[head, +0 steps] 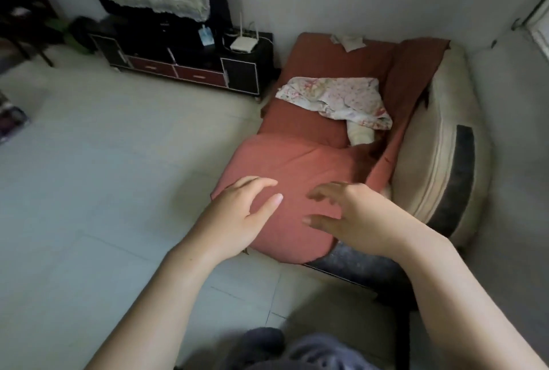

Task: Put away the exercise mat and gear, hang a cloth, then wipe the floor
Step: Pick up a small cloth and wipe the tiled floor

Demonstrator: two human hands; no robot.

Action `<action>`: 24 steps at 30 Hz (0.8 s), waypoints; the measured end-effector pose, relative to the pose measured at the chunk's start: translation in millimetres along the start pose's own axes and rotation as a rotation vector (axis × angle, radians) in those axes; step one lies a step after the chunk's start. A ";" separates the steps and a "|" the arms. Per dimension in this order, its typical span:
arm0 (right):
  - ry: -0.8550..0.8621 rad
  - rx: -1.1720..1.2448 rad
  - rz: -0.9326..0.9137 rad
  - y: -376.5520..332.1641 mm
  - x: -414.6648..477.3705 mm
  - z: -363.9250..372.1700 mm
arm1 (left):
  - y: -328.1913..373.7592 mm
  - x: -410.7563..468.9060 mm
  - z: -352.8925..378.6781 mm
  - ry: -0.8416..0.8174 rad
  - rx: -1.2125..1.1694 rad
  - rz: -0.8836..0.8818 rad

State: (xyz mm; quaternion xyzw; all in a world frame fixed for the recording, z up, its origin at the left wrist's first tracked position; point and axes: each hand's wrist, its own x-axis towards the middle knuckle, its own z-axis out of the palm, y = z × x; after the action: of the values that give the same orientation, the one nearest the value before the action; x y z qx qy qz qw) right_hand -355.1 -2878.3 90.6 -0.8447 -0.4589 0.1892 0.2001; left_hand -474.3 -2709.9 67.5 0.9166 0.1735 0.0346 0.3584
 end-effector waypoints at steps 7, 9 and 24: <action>-0.192 -0.033 -0.354 -121.7 92.3 57.1 | -95.4 -83.9 -80.2 0.264 0.063 -0.277; -0.252 -0.046 -0.437 -152.6 112.7 72.7 | -114.4 -108.7 -95.2 0.332 0.052 -0.369; -0.415 -0.029 -0.521 -244.4 273.1 148.5 | -244.9 -100.3 -186.2 0.436 0.026 -0.622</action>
State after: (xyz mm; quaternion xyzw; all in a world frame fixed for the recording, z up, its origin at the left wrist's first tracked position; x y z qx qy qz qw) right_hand -462.2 -2499.6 52.6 -0.6453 -0.6929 0.2934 0.1321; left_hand -675.2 -2456.9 47.6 0.7957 0.5161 0.1162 0.2949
